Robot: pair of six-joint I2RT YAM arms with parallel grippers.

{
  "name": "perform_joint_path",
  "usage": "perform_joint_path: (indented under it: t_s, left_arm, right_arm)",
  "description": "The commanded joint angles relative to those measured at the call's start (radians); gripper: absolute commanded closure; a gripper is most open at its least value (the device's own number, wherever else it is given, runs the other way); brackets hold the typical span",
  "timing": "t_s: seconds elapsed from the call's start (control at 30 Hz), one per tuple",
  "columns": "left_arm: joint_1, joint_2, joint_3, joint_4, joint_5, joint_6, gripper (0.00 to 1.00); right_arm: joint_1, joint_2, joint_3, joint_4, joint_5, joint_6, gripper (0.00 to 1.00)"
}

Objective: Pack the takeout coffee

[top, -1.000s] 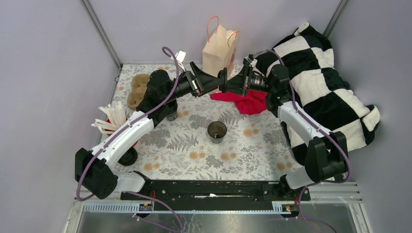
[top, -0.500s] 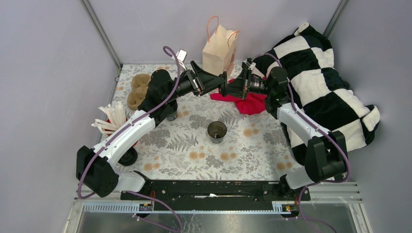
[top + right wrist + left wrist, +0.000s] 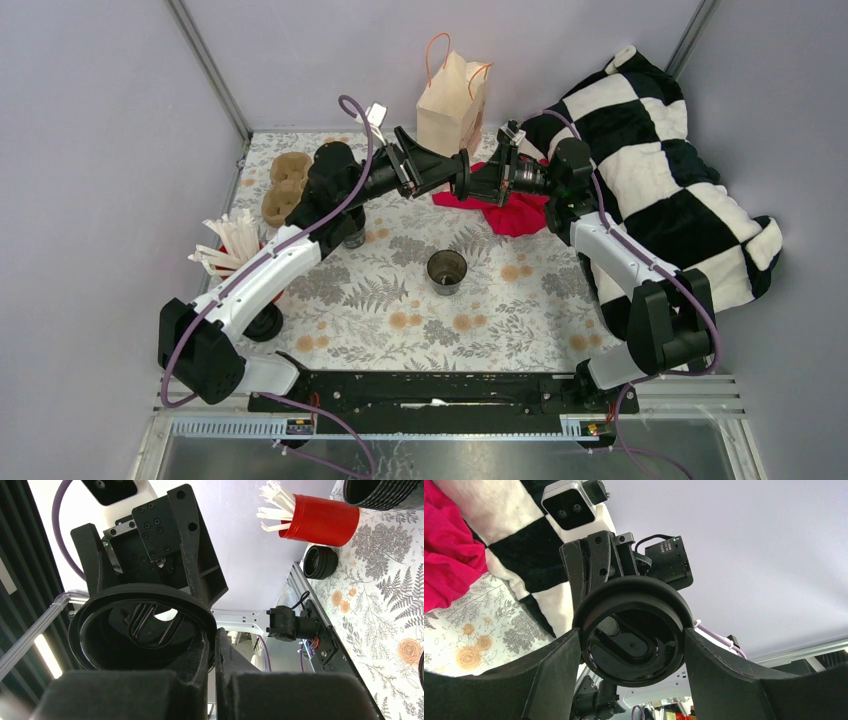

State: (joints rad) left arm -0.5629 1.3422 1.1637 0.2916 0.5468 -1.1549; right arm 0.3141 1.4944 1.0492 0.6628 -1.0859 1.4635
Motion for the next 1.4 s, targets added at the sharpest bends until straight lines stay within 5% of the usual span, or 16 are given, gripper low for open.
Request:
perform_joint_path:
  t_s: [0.0,0.13,0.23,0.3,0.43,0.6,0.87,1.37]
  left_arm:
    - [-0.012,-0.003,0.07,-0.045,-0.019,0.05,0.34]
    - [-0.012,-0.012,0.12,-0.231,-0.064,0.139,0.36]
    - [-0.012,-0.02,0.164,-0.412,-0.116,0.24,0.37]
    - [-0.017,-0.021,0.197,-0.547,-0.17,0.326,0.39]
    - [-0.163,0.062,0.344,-0.898,-0.443,0.555,0.4]
    - [-0.333,0.257,0.476,-1.148,-0.69,0.668,0.45]
    - [-0.418,0.402,0.485,-1.21,-0.783,0.716,0.46]
    - [-0.414,0.47,0.445,-1.15,-0.808,0.759,0.47]
  right_arm:
    - [0.015,-0.01,0.013,-0.032,-0.018,-0.058,0.92]
    - [0.007,-0.037,0.06,-0.342,0.027,-0.284,0.5]
    - [-0.049,-0.058,0.153,-0.883,0.199,-0.652,0.2]
    - [-0.112,-0.059,0.198,-1.159,0.386,-0.889,0.12]
    - [-0.178,-0.047,0.198,-1.406,0.655,-1.154,0.11]
    - [-0.179,-0.107,0.083,-1.324,0.612,-1.107,0.08]
    - [-0.178,-0.121,0.063,-1.322,0.594,-1.126,0.07]
    - [-0.178,-0.135,0.044,-1.302,0.574,-1.137,0.06]
